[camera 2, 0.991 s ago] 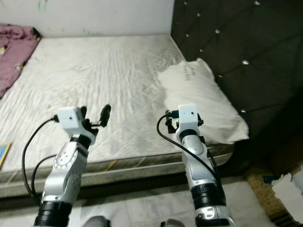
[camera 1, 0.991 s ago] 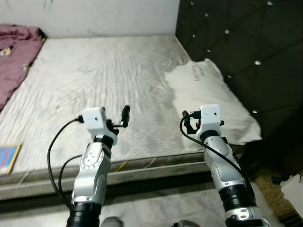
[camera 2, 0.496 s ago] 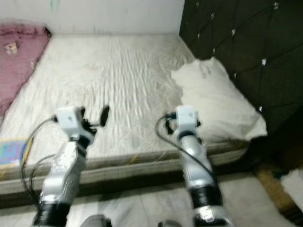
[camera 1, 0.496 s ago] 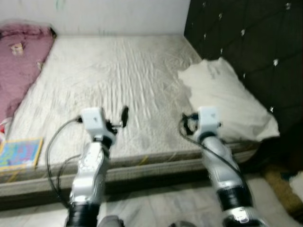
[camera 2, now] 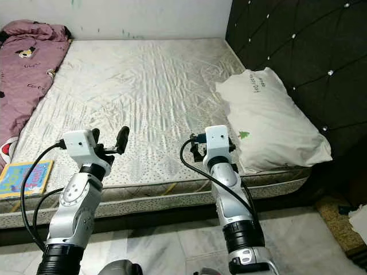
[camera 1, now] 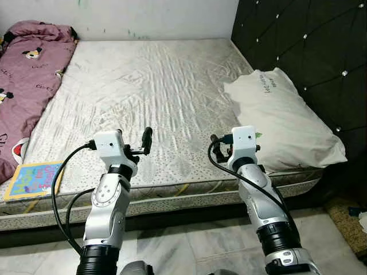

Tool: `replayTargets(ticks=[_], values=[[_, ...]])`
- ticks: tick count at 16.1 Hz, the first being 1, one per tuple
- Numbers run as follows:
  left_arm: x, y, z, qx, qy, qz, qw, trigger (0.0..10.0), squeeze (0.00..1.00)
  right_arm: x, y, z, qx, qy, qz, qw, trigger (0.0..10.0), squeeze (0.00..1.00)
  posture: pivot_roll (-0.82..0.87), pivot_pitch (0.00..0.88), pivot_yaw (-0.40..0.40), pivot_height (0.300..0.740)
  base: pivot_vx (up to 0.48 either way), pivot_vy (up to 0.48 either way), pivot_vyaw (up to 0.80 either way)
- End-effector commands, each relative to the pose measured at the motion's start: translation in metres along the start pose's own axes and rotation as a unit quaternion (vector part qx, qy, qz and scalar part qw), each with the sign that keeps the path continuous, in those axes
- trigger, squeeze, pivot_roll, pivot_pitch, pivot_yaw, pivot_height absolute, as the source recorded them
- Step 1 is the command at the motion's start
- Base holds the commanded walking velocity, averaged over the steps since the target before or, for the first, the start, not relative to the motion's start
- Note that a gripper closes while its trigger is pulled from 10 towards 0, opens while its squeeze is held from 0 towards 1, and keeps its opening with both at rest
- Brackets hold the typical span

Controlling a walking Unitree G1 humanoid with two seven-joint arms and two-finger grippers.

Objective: Clean up the room

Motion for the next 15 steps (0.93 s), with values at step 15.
replayTargets(ticks=[15], values=[[0.0044,-0.0031,-0.0014,-0.01,-0.009,-0.001,1.0,10.0,0.0,0.0036,-0.0031,-0.0027,-0.007,-0.004,0.001,1.0,10.0,0.0,0.04,0.0,-0.01,0.74,0.339,0.0,0.0]])
Point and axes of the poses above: a point about 5 cm out from each wrist's last joint towards the gripper, its own z axis pointing back from the gripper into the wrist, its own x axis along the axis of the wrist's last joint, y = z × x, the point moved 4 cm from there along -z, pointing out of the wrist towards the gripper, and after that the axes turned 3 degrees about -z, right-handed, at the moved point
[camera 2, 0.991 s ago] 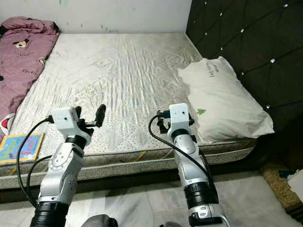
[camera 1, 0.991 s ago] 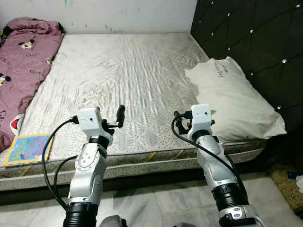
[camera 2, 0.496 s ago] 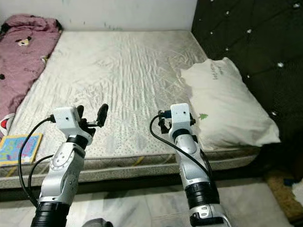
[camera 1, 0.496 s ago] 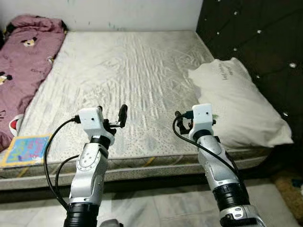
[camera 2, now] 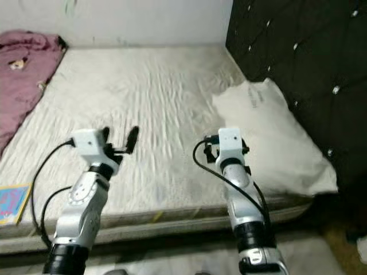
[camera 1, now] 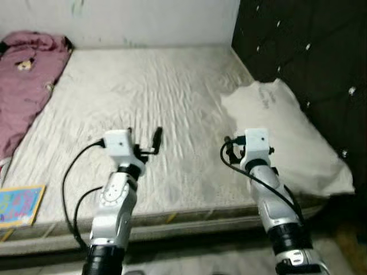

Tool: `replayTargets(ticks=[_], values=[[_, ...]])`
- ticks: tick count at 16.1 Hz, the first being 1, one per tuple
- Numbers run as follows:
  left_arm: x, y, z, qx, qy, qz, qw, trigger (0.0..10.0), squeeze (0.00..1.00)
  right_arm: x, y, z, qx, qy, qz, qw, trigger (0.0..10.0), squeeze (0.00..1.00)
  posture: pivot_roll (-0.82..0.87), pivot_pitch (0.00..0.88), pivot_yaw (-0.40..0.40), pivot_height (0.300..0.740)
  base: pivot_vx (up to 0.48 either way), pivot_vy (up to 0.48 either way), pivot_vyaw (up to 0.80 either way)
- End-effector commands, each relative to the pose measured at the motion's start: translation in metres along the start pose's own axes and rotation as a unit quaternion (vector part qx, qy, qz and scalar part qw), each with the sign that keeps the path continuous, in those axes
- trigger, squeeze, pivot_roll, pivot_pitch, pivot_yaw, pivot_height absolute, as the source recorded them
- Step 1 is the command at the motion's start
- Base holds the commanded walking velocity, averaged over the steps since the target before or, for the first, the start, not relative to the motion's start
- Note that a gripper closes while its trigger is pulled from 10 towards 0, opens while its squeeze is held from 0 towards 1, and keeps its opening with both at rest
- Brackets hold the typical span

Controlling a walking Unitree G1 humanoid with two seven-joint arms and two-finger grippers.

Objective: Clean up the room

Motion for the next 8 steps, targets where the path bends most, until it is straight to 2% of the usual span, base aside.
replayTargets(ticks=[1,2,4,6,7,8], values=[[0.002,0.009,0.002,0.018,-0.006,-0.01,1.0,10.0,0.0,0.008,0.015,-0.002,0.021,-0.011,-0.003,1.0,10.0,0.0,0.04,0.0,-0.01,0.74,0.0,0.0,0.0],[0.002,0.012,0.001,0.035,-0.003,-0.029,0.999,10.0,0.0,0.009,0.014,-0.002,0.02,-0.013,-0.002,1.0,10.0,0.0,0.04,0.0,-0.01,0.74,0.0,0.0,0.0],[0.005,0.018,0.005,0.042,-0.007,-0.04,0.998,10.0,0.0,0.013,0.008,0.0,0.018,-0.025,0.0,1.0,10.0,0.0,0.05,0.0,-0.009,0.74,0.0,0.0,0.0],[0.013,0.034,0.02,0.066,-0.013,-0.089,0.994,10.0,0.0,0.026,-0.006,0.012,0.01,-0.059,-0.004,0.998,10.0,0.0,0.06,0.0,-0.008,0.74,0.0,0.0,0.0],[0.014,0.038,0.025,0.074,-0.013,-0.101,0.992,10.0,0.0,0.027,-0.01,0.015,0.006,-0.063,-0.006,0.998,10.0,0.0,0.06,0.0,-0.009,0.74,0.0,0.0,0.0],[0.013,0.047,0.039,0.095,-0.01,-0.119,0.988,10.0,0.0,0.033,-0.016,0.027,-0.004,-0.077,-0.014,0.997,10.0,0.0,0.07,0.0,-0.009,0.74,0.0,0.0,0.0]])
Point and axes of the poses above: a point about 5 cm out from each wrist's last joint towards the gripper, its own z axis pointing back from the gripper into the wrist, its own x axis along the axis of the wrist's last joint, y = z × x, the point moved 4 cm from there along -z, pointing out of the wrist towards the gripper, and after that the axes turned 3 degrees about -z, right-handed, at the moved point
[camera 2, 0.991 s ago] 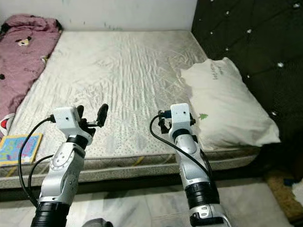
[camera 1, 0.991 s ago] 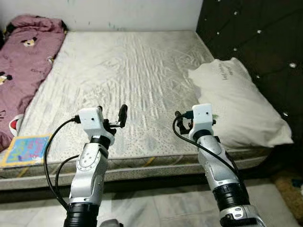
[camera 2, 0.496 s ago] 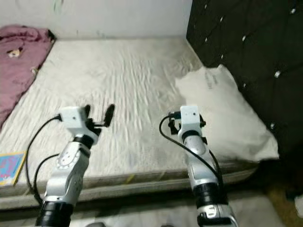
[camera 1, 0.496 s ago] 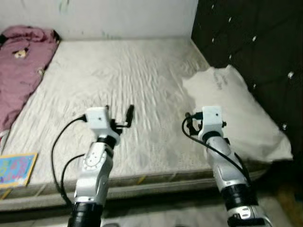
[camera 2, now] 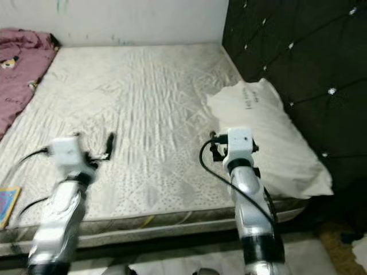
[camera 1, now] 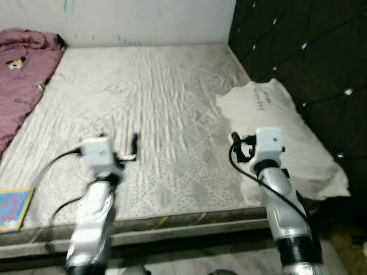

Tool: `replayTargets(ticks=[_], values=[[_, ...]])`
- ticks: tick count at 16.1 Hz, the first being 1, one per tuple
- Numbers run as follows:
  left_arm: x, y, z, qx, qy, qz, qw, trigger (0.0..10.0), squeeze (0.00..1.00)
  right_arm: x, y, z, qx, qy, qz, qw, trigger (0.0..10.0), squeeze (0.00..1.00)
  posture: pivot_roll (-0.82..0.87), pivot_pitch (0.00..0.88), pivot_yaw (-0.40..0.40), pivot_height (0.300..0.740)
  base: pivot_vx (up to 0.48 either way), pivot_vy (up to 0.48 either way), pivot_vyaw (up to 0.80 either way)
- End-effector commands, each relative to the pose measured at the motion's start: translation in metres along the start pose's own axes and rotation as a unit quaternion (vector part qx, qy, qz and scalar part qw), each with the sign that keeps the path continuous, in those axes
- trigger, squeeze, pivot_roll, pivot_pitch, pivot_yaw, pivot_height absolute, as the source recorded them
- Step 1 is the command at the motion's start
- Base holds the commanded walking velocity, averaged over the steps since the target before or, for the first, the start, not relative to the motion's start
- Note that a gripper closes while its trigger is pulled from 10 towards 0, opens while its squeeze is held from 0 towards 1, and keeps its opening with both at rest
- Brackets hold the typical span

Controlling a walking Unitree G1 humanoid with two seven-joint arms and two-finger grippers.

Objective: Clean up the room

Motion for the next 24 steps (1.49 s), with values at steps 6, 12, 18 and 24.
replayTargets(ticks=[6,12,18,24], values=[[-0.012,0.018,0.02,0.03,0.032,-0.013,0.999,10.0,0.0,0.002,0.011,0.025,0.003,-0.01,-0.013,1.0,10.0,0.0,0.08,0.0,0.0,0.74,0.0,0.0,0.0],[-0.014,0.017,0.025,0.025,0.048,-0.003,0.999,10.0,0.0,-0.011,0.009,0.028,-0.011,0.023,-0.028,0.999,10.0,0.0,0.08,0.0,0.003,0.74,0.0,0.0,0.0],[-0.015,0.014,0.024,0.019,0.057,0.019,0.998,10.0,0.0,-0.013,0.01,0.028,-0.009,0.028,-0.023,0.999,10.0,0.0,0.08,0.0,-0.002,0.74,0.0,0.371,-0.5],[-0.014,0.012,0.02,0.019,0.057,0.029,0.998,10.0,0.0,-0.011,0.012,0.024,0.0,0.028,-0.023,0.999,10.0,0.0,0.09,0.0,-0.009,0.74,0.0,0.48,0.0]])
Point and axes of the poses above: a point about 5 cm out from each wrist's last joint towards the gripper, its own z axis pointing back from the gripper into the wrist, its own x axis along the axis of the wrist's last joint, y = z × x, the point moved 4 cm from there along -z, pointing out of the wrist towards the gripper, and after that the axes turned 3 degrees about -z, right-handed, at the moved point
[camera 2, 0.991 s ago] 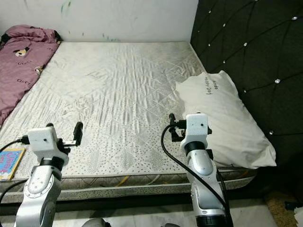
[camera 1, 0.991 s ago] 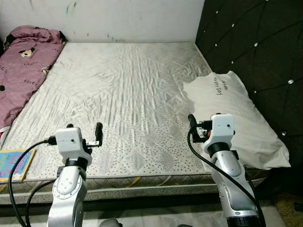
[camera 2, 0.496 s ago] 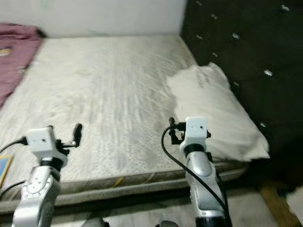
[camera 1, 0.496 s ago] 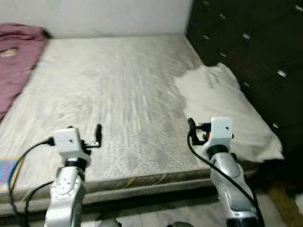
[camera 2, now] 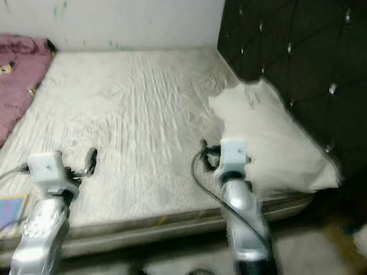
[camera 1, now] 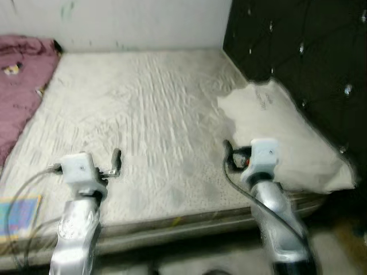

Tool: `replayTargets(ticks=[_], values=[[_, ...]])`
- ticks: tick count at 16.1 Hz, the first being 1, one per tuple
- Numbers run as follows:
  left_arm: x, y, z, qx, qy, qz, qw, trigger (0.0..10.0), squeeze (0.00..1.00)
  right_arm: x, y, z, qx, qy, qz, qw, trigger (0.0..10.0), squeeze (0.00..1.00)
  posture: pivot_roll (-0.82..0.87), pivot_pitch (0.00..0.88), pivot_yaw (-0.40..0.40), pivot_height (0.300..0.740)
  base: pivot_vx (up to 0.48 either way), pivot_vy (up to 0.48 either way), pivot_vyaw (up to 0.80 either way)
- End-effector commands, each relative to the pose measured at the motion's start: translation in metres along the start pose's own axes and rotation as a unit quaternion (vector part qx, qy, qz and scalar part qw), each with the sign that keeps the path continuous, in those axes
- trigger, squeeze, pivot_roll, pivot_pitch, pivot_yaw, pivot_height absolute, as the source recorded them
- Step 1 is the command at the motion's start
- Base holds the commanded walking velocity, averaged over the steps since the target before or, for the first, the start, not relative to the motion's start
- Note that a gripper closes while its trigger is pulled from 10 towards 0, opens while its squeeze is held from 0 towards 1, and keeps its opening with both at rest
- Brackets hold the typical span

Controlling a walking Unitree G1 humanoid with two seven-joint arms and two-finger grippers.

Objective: Clean up the room

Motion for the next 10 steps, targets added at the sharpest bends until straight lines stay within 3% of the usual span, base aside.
replayTargets(ticks=[1,10], values=[[0.0028,0.0071,-0.0011,0.008,-0.002,-0.005,1.0,10.0,0.0,0.0031,0.0045,-0.0017,0.006,-0.003,-0.007,1.0,10.0,0.0,0.09,0.0,-0.009,0.74,0.0,0.48,0.0],[0.0045,0.0068,-0.0056,0.014,0.0,0.007,1.0,10.0,0.0,0.0048,0.0049,-0.0053,0.008,-0.004,0.003,1.0,10.0,0.0,0.08,0.0,-0.01,0.74,0.0,0.48,0.0]])
Point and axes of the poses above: a point about 5 cm out from each wrist's last joint towards the gripper, its own z axis pointing back from the gripper into the wrist, its own x axis along the axis of the wrist's last joint, y = z × x, the point moved 4 cm from there along -z, pointing out of the wrist towards the gripper, and after that the axes turned 3 degrees about -z, right-handed, at the moved point
